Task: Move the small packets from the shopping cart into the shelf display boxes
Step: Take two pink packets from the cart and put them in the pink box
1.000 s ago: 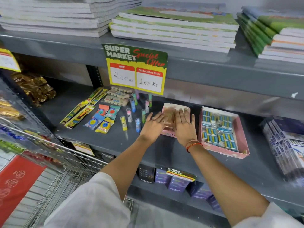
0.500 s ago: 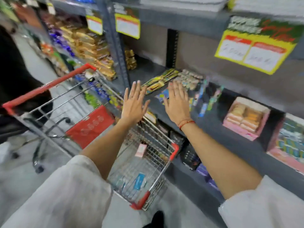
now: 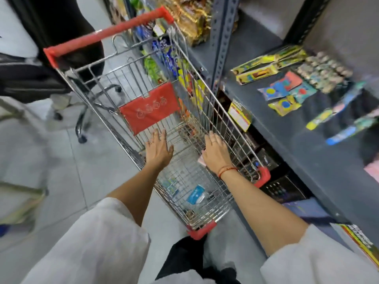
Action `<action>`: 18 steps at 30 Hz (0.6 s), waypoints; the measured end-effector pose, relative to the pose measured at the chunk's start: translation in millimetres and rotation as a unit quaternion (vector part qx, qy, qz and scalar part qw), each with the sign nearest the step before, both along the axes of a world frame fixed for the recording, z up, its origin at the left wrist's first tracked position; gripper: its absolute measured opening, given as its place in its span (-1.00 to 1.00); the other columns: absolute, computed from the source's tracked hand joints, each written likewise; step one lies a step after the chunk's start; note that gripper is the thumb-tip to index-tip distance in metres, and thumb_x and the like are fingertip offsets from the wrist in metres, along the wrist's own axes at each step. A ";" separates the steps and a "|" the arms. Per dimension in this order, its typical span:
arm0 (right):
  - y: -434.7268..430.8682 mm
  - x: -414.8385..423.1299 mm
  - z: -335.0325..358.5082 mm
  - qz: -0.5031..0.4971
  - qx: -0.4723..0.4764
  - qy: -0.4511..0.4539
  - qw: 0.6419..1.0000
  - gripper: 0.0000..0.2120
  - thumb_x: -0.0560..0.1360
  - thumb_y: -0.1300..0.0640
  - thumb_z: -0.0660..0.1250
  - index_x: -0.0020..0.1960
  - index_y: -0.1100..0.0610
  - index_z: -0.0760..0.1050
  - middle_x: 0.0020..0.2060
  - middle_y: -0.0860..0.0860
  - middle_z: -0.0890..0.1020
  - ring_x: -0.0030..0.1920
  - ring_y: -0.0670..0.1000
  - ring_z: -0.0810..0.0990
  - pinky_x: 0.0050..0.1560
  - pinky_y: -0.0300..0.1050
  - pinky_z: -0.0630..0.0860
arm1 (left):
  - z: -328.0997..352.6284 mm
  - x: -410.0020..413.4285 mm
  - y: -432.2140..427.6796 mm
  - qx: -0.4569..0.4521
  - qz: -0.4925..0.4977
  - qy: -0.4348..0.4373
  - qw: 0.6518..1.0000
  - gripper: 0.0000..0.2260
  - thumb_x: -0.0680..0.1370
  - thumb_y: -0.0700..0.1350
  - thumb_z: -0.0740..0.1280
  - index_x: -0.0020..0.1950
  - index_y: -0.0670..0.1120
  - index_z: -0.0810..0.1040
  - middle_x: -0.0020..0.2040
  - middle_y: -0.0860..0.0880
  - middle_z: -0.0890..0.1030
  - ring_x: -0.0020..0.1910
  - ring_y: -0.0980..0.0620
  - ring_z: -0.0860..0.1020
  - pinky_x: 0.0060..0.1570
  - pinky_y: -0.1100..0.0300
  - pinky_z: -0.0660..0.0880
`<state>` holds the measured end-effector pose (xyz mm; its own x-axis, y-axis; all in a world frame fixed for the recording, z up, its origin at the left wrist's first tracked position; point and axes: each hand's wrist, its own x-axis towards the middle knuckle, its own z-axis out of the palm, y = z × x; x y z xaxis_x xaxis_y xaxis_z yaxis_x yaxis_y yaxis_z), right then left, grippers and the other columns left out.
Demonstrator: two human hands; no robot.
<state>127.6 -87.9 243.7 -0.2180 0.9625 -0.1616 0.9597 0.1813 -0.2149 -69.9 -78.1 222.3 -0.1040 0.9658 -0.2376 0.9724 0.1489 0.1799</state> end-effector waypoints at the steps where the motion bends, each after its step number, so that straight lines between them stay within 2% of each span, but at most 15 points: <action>1: 4.5 -4.0 -7.8 0.001 -0.012 -0.001 1.000 -0.46 0.62 0.10 0.12 0.51 0.23 0.05 0.53 0.18 0.11 0.52 0.15 0.07 0.49 0.07 0.13 | -8.9 -1.4 3.0 -0.021 0.004 0.003 1.000 -0.34 0.60 0.09 0.14 0.57 -0.09 -0.11 0.58 -0.21 -0.11 0.56 -0.20 -0.06 0.52 -0.16 0.01; 5: 17.6 -9.3 -31.8 -0.005 -0.063 -0.001 0.998 -0.45 0.60 0.06 0.15 0.51 0.21 0.07 0.53 0.18 0.08 0.52 0.16 0.10 0.48 0.10 0.18 | -39.8 2.0 11.3 -0.087 0.025 0.014 0.996 -0.32 0.58 0.01 0.21 0.57 -0.06 -0.12 0.59 -0.16 -0.12 0.56 -0.18 -0.04 0.47 -0.25 0.02; 7: 28.5 -10.5 -49.4 -0.006 -0.081 0.005 0.997 -0.46 0.60 0.07 0.15 0.51 0.20 0.09 0.52 0.19 0.12 0.49 0.18 0.16 0.45 0.10 0.24 | -60.1 5.5 21.1 -0.104 0.046 -0.002 0.993 -0.30 0.58 -0.03 0.22 0.56 -0.05 -0.15 0.59 -0.16 -0.13 0.56 -0.19 -0.01 0.43 -0.26 0.20; 9: 35.3 -10.0 -64.2 -0.008 -0.105 0.012 0.994 -0.47 0.60 0.11 0.16 0.50 0.19 0.09 0.51 0.20 0.16 0.42 0.20 0.31 0.38 0.09 0.38 | -74.1 10.5 28.3 -0.113 0.065 -0.028 0.991 -0.29 0.57 -0.07 0.22 0.56 -0.05 -0.19 0.59 -0.17 -0.14 0.53 -0.21 0.11 0.24 -0.09 0.45; 11: 45.2 -10.5 -83.4 -0.007 -0.127 0.010 0.992 -0.48 0.59 0.14 0.17 0.50 0.17 0.09 0.51 0.20 0.16 0.30 0.20 0.47 0.22 0.05 0.54 | -89.5 14.3 38.1 -0.114 0.103 -0.074 0.985 -0.28 0.58 -0.10 0.23 0.56 -0.05 -0.19 0.59 -0.16 -0.15 0.45 -0.20 0.30 -0.03 0.06 0.49; 12: 49.9 -11.0 -92.9 -0.008 -0.138 0.005 0.990 -0.49 0.60 0.15 0.16 0.50 0.16 0.09 0.51 0.20 0.16 0.27 0.20 0.50 0.14 0.03 0.58 | -98.3 15.5 42.7 -0.111 0.125 -0.094 0.981 -0.28 0.57 -0.11 0.24 0.56 -0.06 -0.18 0.59 -0.16 -0.15 0.42 -0.20 0.35 -0.03 0.04 0.50; 14: 58.9 -14.4 -114.2 -0.033 -0.166 0.008 0.986 -0.50 0.60 0.18 0.15 0.50 0.13 0.09 0.49 0.20 0.20 0.25 0.18 0.51 0.11 0.03 0.58 | -116.4 16.2 53.4 -0.120 0.184 -0.118 0.968 -0.26 0.56 -0.10 0.27 0.57 -0.06 -0.16 0.59 -0.15 -0.12 0.43 -0.22 0.34 0.15 -0.07 0.48; 18: 64.6 -20.1 -161.1 -0.086 -0.174 0.053 0.980 -0.57 0.59 0.18 0.18 0.44 0.18 0.22 0.27 0.23 0.48 0.05 0.15 0.61 -0.03 -0.07 0.62 | -150.8 12.1 66.7 -0.158 0.276 -0.127 0.939 -0.33 0.57 -0.07 0.28 0.56 -0.15 -0.02 0.59 -0.18 -0.04 0.46 -0.26 0.25 0.39 -0.12 0.27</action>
<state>107.6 -23.3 82.6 -0.0900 0.8774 -0.4713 0.9387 -0.0834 -0.3346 -57.8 -11.3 71.5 -0.4693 0.6578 -0.5890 0.6628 0.7032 0.2573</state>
